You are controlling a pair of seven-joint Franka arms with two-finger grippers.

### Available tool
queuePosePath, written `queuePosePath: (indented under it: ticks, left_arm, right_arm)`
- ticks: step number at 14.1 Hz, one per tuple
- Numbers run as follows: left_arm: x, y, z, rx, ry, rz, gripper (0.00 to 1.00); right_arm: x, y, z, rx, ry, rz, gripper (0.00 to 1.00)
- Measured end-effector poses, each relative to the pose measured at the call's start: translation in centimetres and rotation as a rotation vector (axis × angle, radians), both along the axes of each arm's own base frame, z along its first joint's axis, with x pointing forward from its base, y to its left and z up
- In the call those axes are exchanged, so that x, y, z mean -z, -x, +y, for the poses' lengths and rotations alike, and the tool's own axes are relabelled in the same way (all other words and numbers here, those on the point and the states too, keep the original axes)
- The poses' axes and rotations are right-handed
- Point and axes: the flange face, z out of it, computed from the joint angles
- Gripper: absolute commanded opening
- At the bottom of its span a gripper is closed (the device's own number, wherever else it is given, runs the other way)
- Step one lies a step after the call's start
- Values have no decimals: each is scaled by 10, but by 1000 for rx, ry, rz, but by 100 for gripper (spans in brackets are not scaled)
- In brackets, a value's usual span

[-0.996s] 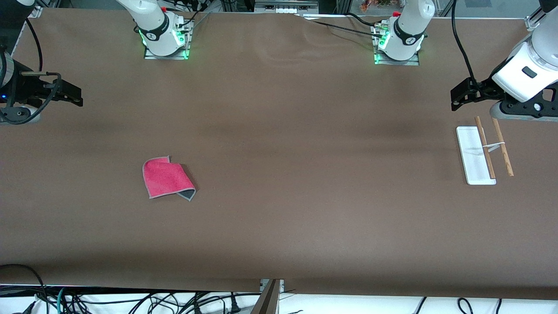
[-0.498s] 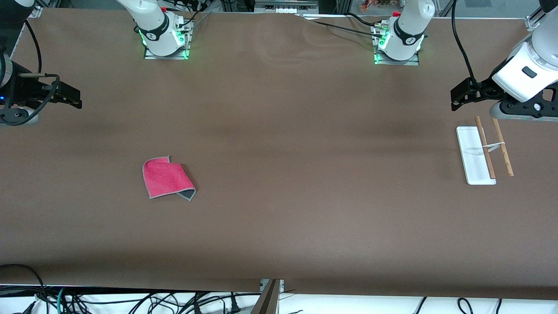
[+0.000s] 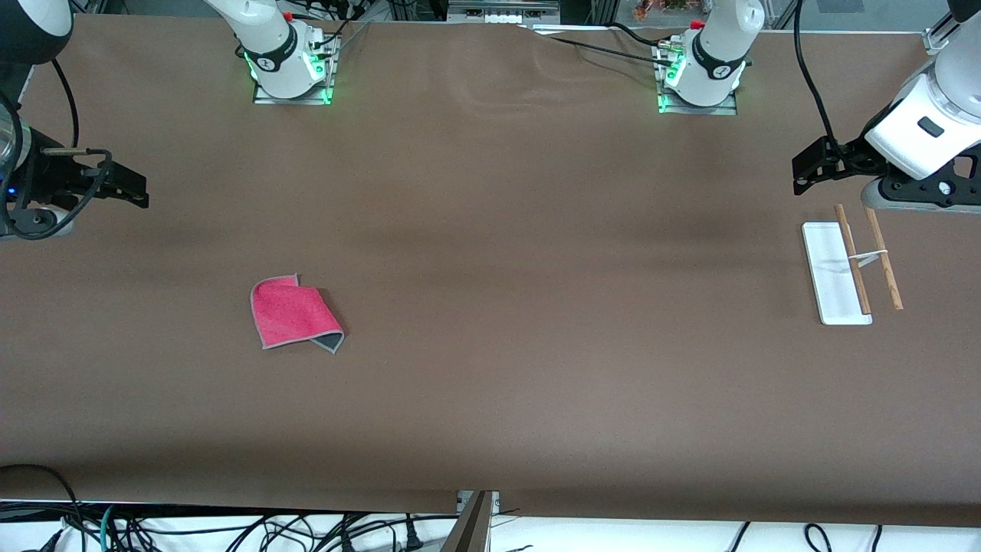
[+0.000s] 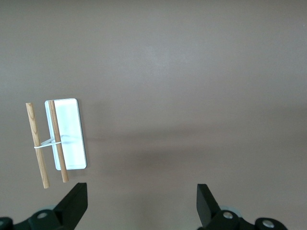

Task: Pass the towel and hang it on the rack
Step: 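Reach the right gripper down to the pink towel's edge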

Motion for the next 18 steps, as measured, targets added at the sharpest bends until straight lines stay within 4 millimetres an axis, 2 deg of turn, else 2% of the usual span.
queuePosePath:
  ticks: [7, 11, 14, 18]
  left_arm:
    - [0, 0, 0, 0, 0, 0, 100]
    - [0, 0, 1, -2, 0, 1, 100]
    - [0, 0, 4, -8, 0, 2, 100]
    - [0, -1, 7, -12, 0, 3, 100]
  right_arm:
    - [50, -24, 13, -23, -2, 46, 100]
    - [85, -48, 19, -36, -9, 10, 100]
    - [136, -71, 23, -43, -16, 4, 100]
    - [229, -97, 25, -48, -26, 18, 100]
